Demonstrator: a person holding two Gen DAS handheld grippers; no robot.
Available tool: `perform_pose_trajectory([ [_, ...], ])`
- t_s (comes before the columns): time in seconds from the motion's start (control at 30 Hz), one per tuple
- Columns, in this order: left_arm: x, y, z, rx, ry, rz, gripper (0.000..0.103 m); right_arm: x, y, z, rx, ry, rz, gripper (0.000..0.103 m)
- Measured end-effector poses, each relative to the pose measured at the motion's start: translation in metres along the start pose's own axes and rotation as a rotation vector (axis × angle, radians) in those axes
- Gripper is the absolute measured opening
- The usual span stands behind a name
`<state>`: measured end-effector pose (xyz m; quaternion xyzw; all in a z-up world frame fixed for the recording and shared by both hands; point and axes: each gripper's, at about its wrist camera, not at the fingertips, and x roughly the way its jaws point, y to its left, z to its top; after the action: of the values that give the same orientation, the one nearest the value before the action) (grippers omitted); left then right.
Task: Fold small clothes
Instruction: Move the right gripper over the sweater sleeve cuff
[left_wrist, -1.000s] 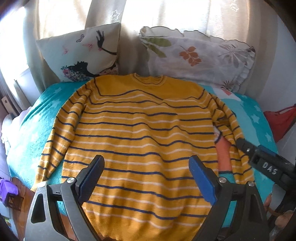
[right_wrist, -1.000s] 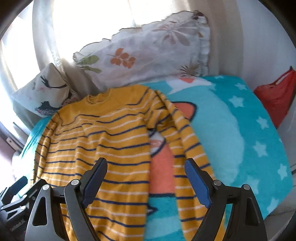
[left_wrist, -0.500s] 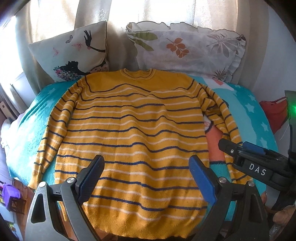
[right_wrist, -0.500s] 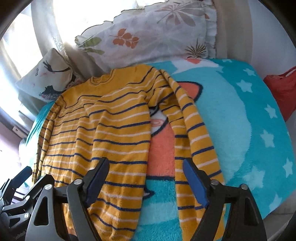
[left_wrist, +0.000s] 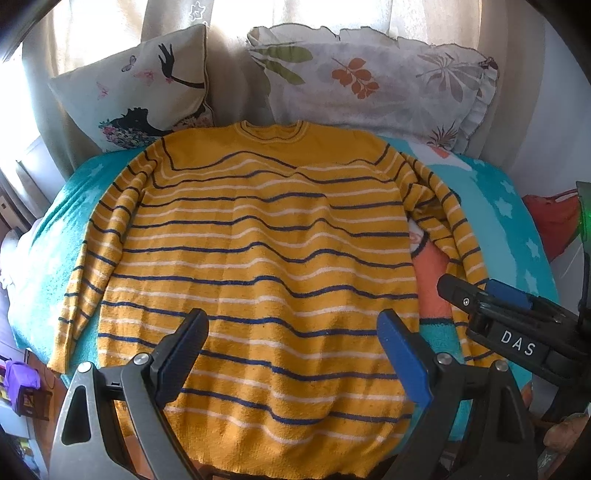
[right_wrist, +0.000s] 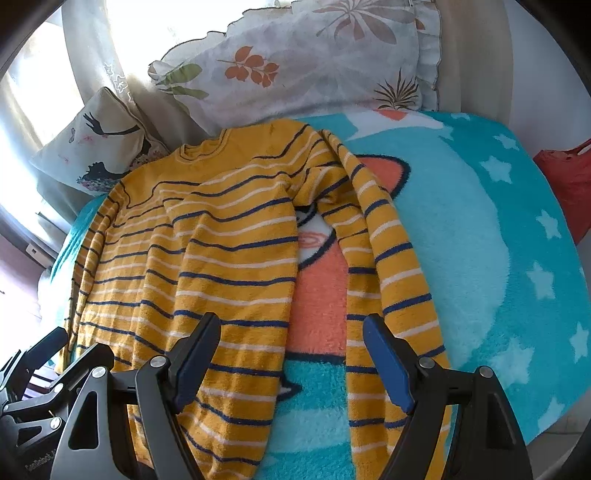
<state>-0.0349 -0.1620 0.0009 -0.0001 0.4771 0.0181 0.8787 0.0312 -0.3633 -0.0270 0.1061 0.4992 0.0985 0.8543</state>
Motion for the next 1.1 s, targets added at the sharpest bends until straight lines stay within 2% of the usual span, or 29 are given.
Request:
perform_pose_trajectory([
  [0.2,0.011,0.0,-0.001,-0.014,0.038,-0.008,0.092,-0.006,-0.017,0.003,0.003,-0.031,-0.047,0.083],
  [0.37,0.022,0.001,-0.008,-0.04,0.079,-0.016,0.092,-0.021,-0.055,0.002,0.052,-0.06,-0.126,0.083],
  [0.47,0.028,0.001,-0.013,-0.051,0.104,-0.025,0.092,-0.024,-0.082,-0.005,0.096,-0.043,-0.176,0.083],
  [0.6,0.035,-0.002,-0.018,-0.06,0.137,-0.043,0.092,-0.021,-0.107,-0.018,0.151,-0.003,-0.199,0.083],
  [0.87,0.036,-0.012,-0.023,-0.054,0.154,-0.063,0.092,-0.016,-0.098,-0.032,0.093,0.03,-0.21,0.083],
  [1.1,0.036,-0.009,-0.029,-0.078,0.165,-0.056,0.092,-0.007,-0.097,-0.044,0.094,0.071,-0.205,0.083],
])
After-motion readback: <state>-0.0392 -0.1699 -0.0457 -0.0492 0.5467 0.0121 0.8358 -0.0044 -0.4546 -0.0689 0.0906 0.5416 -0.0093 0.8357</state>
